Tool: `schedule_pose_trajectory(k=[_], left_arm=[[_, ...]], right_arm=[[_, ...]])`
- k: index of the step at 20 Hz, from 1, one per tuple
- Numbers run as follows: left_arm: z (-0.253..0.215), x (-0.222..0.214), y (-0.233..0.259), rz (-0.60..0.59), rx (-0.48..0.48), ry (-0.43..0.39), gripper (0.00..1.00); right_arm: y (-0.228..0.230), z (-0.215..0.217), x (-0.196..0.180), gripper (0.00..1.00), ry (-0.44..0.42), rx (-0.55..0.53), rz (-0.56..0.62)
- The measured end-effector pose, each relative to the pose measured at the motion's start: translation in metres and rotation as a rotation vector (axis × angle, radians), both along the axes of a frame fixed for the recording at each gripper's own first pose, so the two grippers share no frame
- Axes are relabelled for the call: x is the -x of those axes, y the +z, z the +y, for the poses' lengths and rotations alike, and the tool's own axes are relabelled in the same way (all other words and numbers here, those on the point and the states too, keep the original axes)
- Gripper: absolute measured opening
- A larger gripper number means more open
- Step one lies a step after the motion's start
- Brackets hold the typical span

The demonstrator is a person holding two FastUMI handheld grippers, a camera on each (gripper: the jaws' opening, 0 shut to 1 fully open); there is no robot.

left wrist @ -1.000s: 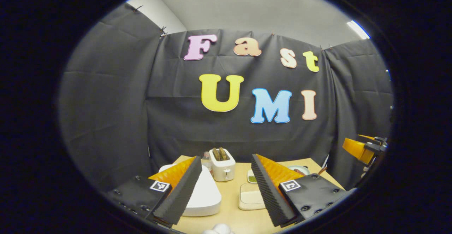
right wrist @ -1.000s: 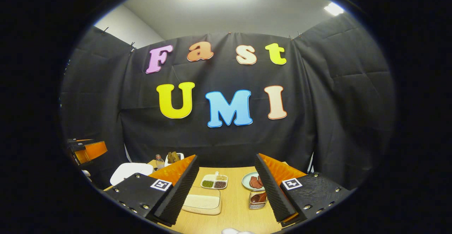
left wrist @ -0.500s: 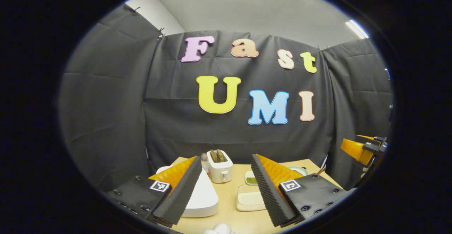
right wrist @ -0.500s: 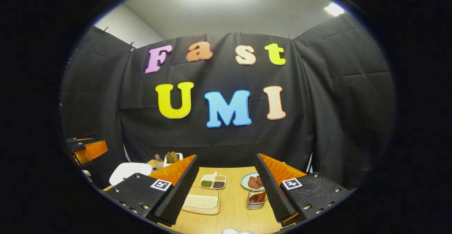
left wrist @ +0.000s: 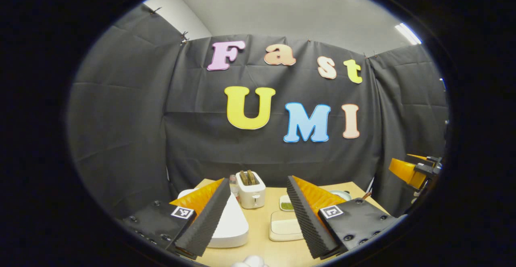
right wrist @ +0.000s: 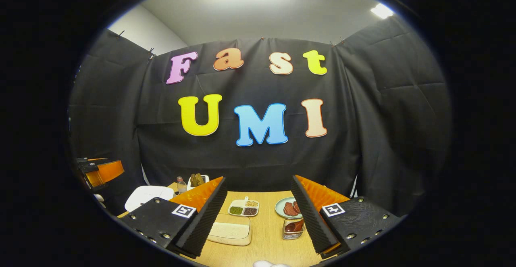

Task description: Close the left gripper, press the button to open the rice cooker; take a wooden spoon from the chopstick holder with the right hand, scoop a spoonful of rice and pour it into the rice cooker, then put the wooden spoon back into the chopstick holder.

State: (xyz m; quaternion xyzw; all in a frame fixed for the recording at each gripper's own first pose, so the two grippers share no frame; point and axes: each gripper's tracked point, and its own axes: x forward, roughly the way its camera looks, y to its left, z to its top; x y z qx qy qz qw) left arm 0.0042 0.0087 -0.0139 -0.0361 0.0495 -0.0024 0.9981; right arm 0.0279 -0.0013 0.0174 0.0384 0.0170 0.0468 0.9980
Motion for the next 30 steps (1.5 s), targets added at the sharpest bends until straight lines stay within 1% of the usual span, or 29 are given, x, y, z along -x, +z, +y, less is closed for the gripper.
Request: schedule_pose_trajectory(k=[29, 30], left_arm=[[-0.003, 0.001, 0.006, -0.014, -0.010, -0.003, 0.96], [-0.003, 0.001, 0.007, -0.014, -0.009, -0.004, 1.00]], right_arm=[[0.010, 0.003, 0.000, 0.98, 0.006, -0.008, -0.025], [0.009, 0.003, 0.000, 0.98, 0.007, -0.008, -0.023]])
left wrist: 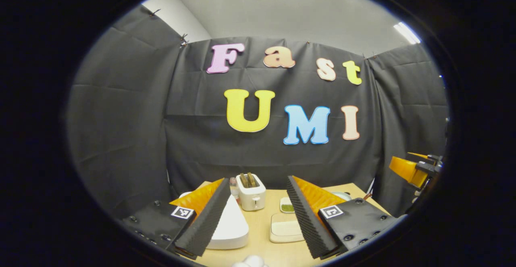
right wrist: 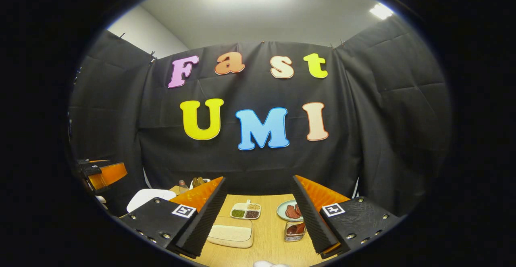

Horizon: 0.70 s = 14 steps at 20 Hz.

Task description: Close the left gripper, press the button to open the rice cooker; take a wooden spoon from the chopstick holder with the right hand, scoop a spoonful of rice and pour it into the rice cooker, then put the wooden spoon back into the chopstick holder.

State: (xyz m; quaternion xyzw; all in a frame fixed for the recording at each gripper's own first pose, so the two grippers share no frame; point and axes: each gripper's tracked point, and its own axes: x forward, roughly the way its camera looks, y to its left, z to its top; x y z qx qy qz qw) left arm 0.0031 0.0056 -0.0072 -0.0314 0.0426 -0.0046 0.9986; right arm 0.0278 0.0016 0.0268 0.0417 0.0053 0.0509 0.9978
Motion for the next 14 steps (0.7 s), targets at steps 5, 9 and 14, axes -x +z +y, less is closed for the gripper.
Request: schedule_pose_trajectory(k=[5, 9, 14], left_arm=[[-0.0007, 0.0011, 0.0008, -0.001, 0.002, -0.002, 0.96], [-0.0018, -0.0002, 0.0022, -0.002, 0.000, -0.002, 0.96], [-0.0029, 0.0017, 0.0030, -0.005, -0.003, -0.004, 0.96]], right_arm=[[0.0002, -0.0009, 0.0014, 0.98, -0.002, -0.001, 0.001], [0.0001, -0.0006, 0.0019, 0.98, -0.001, -0.001, 0.002], [0.0014, -0.0026, 0.0034, 0.98, -0.001, -0.002, 0.000]])
